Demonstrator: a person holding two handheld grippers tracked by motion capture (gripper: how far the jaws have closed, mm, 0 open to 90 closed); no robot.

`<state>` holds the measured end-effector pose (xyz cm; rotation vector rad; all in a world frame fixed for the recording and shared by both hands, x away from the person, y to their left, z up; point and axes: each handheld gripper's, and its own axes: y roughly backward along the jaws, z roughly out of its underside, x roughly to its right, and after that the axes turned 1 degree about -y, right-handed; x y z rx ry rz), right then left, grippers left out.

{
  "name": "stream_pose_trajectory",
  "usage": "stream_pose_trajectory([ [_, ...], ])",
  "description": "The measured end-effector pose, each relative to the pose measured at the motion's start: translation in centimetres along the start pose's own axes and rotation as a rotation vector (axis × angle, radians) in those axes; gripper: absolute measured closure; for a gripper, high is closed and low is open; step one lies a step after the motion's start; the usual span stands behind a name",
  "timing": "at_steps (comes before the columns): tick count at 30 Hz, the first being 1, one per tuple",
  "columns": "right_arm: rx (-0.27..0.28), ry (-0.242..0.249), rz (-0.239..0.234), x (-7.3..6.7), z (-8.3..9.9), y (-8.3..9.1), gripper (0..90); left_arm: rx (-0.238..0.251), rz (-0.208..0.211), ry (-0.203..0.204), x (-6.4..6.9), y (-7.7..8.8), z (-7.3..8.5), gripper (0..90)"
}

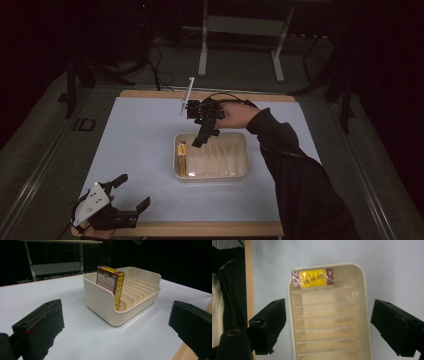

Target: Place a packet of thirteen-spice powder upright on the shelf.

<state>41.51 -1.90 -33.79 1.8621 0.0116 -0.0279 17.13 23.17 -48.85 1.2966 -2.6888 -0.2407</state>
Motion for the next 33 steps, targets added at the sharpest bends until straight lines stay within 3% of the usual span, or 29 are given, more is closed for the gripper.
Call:
stream_pose_trajectory([
  [17,0.021,-0.064,0.045,0.6,4.9,0.5,13.9,-0.002,0.0,0.0,0.0,-0.1,0.0,0.0],
  [33,0.087,-0.199,0.087,1.2,11.5,1.2,14.3,-0.006,0.006,0.0,0.1,-0.2,-0.1,0.0],
])
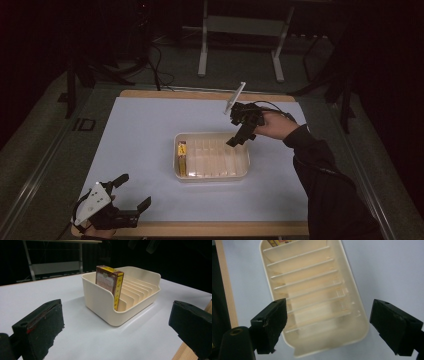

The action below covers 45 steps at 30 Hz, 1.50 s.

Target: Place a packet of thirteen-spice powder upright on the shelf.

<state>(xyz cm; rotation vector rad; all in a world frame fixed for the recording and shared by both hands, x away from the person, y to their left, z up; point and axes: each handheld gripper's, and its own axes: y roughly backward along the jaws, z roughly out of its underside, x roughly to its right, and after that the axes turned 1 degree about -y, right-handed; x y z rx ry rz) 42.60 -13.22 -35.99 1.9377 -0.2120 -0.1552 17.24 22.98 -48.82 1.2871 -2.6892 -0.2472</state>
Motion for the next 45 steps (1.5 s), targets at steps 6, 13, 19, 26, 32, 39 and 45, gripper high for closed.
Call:
stream_pose_trajectory([
  [6,0.037,-0.04,0.046,0.5,2.0,0.4,14.5,-0.002,0.002,0.0,0.0,0.0,0.0,0.0],
  [13,0.065,-0.059,0.061,0.7,4.3,0.7,14.5,-0.006,-0.006,-0.004,0.0,0.0,0.0,0.0],
  [19,0.084,-0.106,0.106,1.3,6.6,0.8,14.5,-0.007,-0.003,-0.004,0.0,-0.1,0.1,0.0],
  [26,0.117,-0.177,0.139,1.6,9.3,0.7,14.0,-0.008,-0.001,-0.003,0.0,-0.1,0.0,0.0],
  [32,0.154,-0.239,0.16,1.4,11.9,-0.3,13.6,-0.009,-0.001,-0.004,0.0,-0.1,0.0,0.0],
  [39,0.241,-0.326,0.22,1.1,15.0,-1.6,13.6,-0.011,0.003,-0.006,0.0,-0.2,0.0,0.0],
  [45,0.312,-0.42,0.319,0.6,17.6,-2.2,13.7,-0.013,0.003,-0.006,0.0,-0.3,0.0,0.0],
])
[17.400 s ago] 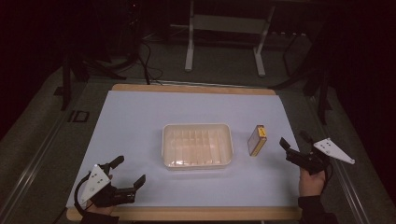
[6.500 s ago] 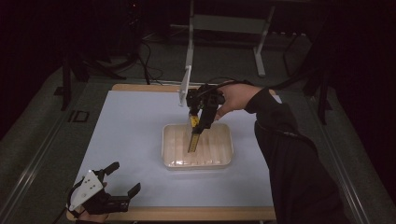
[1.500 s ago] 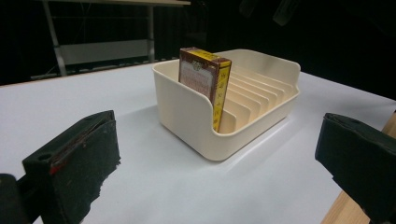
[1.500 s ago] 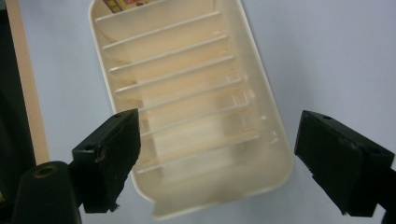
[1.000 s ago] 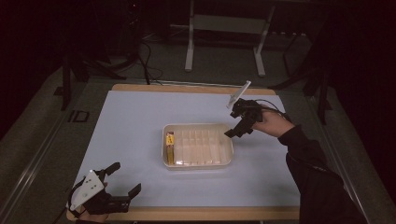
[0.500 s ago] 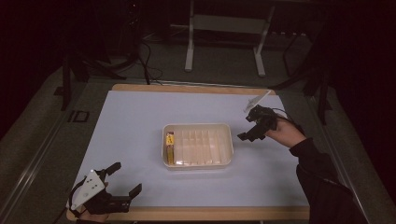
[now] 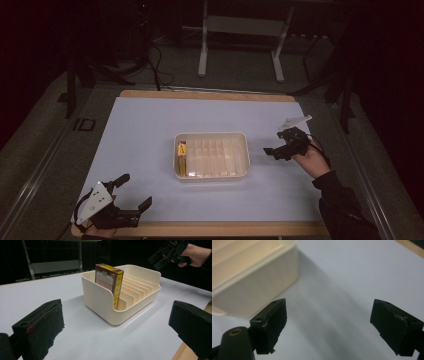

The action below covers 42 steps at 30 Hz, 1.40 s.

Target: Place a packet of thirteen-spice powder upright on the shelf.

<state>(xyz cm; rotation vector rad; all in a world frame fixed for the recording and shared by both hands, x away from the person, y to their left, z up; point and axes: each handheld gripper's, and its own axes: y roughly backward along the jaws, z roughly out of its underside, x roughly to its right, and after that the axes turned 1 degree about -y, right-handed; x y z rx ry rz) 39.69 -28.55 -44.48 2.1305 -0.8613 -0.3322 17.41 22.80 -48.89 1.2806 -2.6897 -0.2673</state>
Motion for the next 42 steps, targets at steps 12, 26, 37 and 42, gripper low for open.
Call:
stream_pose_trajectory([
  [12,0.132,-0.164,0.196,0.5,4.3,0.9,14.0,0.0,0.004,-0.003,0.0,-0.1,0.0,0.0],
  [26,0.233,-0.257,0.363,0.8,8.5,2.5,14.0,-0.006,0.002,-0.006,0.1,-0.2,0.0,0.0],
  [37,0.279,-0.345,0.414,0.7,12.4,3.1,14.0,-0.008,-0.004,-0.004,0.0,-0.2,0.0,0.0],
  [42,0.282,-0.339,0.423,0.6,12.7,3.1,14.0,-0.012,-0.002,-0.005,0.0,-0.3,0.0,0.0],
])
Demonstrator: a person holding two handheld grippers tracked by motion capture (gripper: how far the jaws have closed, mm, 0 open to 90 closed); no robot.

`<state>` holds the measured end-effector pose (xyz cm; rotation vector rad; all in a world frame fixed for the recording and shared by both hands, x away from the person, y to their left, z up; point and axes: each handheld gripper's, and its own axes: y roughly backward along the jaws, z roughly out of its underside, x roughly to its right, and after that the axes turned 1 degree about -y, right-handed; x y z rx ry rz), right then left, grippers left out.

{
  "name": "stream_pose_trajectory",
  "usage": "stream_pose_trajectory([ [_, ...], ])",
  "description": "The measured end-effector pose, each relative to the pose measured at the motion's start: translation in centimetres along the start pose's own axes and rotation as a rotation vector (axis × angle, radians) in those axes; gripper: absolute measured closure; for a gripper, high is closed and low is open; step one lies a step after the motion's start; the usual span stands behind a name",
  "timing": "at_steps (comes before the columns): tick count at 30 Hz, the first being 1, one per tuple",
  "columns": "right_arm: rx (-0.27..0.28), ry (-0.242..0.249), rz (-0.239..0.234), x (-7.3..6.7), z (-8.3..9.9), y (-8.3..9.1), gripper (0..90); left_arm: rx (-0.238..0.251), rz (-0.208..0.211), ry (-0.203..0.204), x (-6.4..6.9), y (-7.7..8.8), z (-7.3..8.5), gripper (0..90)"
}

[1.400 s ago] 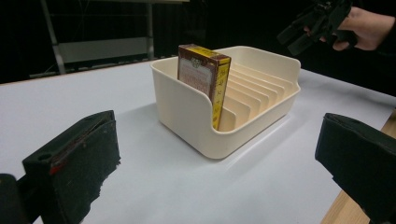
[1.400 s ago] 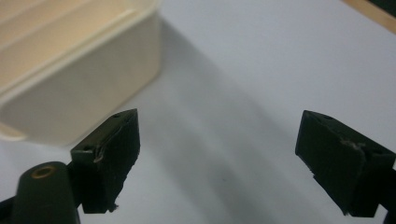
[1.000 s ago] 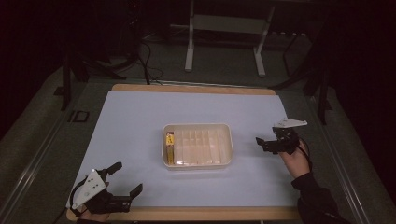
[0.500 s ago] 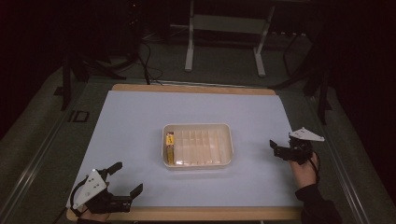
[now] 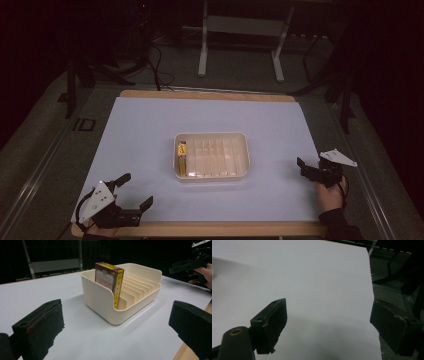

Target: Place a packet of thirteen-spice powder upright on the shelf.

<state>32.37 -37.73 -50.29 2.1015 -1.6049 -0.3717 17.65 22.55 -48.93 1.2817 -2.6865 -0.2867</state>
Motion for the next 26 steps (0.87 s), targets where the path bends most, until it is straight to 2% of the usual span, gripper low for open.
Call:
stream_pose_trajectory([
  [3,0.014,0.007,0.011,-0.1,-0.09,0.24,14.0,-0.005,0.001,-0.002,-0.02,-0.1,0.01,0.0],
  [11,0.032,0.003,0.002,-0.26,-0.33,0.54,14.0,-0.004,0.001,0.001,-0.02,-0.18,0.0,0.0],
  [16,0.031,-0.009,-0.011,-0.25,-0.44,0.55,14.0,-0.005,0.002,-0.001,0.0,-0.23,-0.02,0.0],
  [26,0.028,0.0,0.002,-0.36,-0.58,0.52,14.3,0.0,0.001,-0.003,0.01,-0.11,-0.05,0.0],
])
